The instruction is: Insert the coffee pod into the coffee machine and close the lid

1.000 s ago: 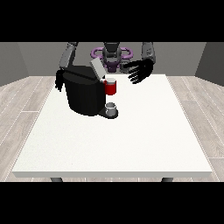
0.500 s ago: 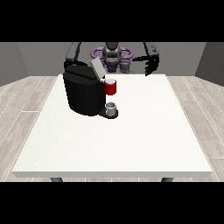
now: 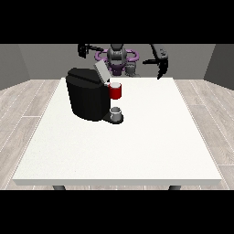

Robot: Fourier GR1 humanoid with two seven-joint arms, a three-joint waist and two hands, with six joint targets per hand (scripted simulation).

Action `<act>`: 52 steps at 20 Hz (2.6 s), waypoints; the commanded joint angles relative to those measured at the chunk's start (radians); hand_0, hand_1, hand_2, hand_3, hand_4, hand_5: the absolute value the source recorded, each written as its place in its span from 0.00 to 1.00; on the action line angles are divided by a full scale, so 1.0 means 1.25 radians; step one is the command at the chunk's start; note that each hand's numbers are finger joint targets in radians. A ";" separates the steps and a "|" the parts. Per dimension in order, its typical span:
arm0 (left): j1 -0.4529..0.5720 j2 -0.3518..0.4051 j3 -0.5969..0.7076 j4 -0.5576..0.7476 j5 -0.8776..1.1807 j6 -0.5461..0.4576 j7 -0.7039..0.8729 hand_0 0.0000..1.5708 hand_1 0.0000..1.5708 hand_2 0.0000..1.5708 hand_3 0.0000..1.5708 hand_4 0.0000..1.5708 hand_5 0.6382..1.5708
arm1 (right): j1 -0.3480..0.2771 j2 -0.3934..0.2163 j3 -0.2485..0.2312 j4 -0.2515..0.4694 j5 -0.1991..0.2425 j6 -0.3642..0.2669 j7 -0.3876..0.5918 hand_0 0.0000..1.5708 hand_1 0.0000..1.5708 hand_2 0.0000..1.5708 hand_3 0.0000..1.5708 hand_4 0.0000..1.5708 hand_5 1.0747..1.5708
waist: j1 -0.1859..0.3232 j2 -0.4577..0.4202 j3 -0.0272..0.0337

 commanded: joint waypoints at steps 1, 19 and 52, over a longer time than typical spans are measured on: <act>0.038 0.004 -0.012 -0.019 -0.001 -0.011 0.016 0.00 0.00 0.00 0.00 0.18 1.00 | -0.022 0.012 0.075 -0.107 0.021 -0.080 0.047 0.00 0.00 0.00 0.00 0.07 1.00 | 0.022 -0.037 0.0007; 0.064 -0.012 -0.080 -0.235 0.066 -0.037 -0.084 0.00 0.00 0.00 0.00 0.12 1.00 | -0.200 0.012 0.069 -0.202 0.139 -0.231 0.165 0.00 0.00 0.00 0.00 0.13 1.00 | 0.115 0.237 0.0009; 0.058 0.015 -0.100 -0.304 0.130 -0.044 -0.073 0.00 0.00 0.00 0.00 0.23 1.00 | -0.481 -0.056 -0.163 0.168 0.098 -0.197 0.048 0.00 0.00 0.00 0.00 0.25 1.00 | 0.164 0.375 0.0008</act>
